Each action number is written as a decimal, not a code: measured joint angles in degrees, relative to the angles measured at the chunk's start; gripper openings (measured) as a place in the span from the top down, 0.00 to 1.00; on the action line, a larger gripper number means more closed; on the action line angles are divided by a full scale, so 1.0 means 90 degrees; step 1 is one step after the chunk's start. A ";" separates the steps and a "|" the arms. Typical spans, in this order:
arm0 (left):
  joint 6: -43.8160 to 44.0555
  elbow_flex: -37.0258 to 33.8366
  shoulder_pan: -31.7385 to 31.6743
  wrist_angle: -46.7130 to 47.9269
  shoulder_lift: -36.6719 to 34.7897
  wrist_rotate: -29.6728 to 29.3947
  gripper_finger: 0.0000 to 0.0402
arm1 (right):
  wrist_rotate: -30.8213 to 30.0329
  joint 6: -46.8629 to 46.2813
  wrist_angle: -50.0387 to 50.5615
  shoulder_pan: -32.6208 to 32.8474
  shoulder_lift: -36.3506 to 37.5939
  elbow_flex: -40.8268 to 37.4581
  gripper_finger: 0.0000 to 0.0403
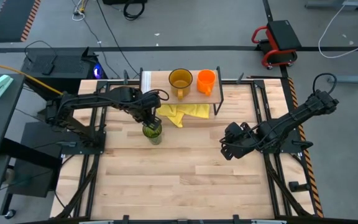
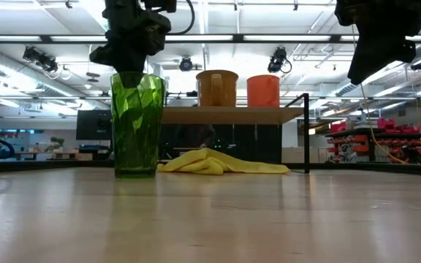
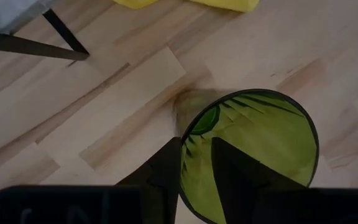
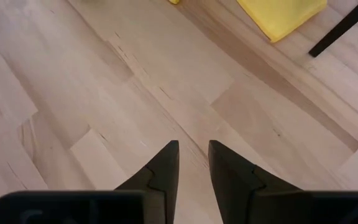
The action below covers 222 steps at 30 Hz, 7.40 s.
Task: Stack small to large cups/mugs on shelf
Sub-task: Put the green cup on the shelf, then return to Home Position
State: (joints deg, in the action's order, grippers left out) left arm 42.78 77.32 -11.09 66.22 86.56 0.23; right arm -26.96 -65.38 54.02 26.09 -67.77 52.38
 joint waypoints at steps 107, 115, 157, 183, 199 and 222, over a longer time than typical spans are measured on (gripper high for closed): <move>-0.1549 0.5588 -0.2921 0.2649 0.1889 -0.0168 0.97 | -0.0172 -0.0140 -0.2871 0.0436 0.1775 -0.2028 0.77; -0.1552 0.5588 -0.3126 0.2645 0.1889 -0.0182 0.97 | -0.0170 0.0002 -0.2850 0.0370 0.1775 -0.2028 0.77; -0.1725 0.5319 -0.3087 0.2655 0.1965 -0.0289 0.88 | -0.0095 0.0169 -0.2822 0.0282 0.1775 -0.2025 0.77; -0.1719 0.5319 -0.3055 0.2637 0.1685 -0.0280 0.73 | -0.0095 0.0403 -0.2822 0.0282 0.1775 -0.2025 0.77; -0.1627 0.5326 -0.3023 0.2632 0.0386 -0.0087 0.68 | -0.0094 0.0386 -0.2808 0.0282 0.1775 -0.1994 0.77; -0.0810 0.5331 -0.1007 0.2640 -0.1646 -0.0619 0.69 | 0.1909 0.1472 -0.1903 0.0361 0.1799 0.0748 0.77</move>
State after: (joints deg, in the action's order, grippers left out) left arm 35.49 125.29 -20.16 89.97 71.75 -5.34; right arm -9.78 -52.13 36.89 29.33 -51.57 59.11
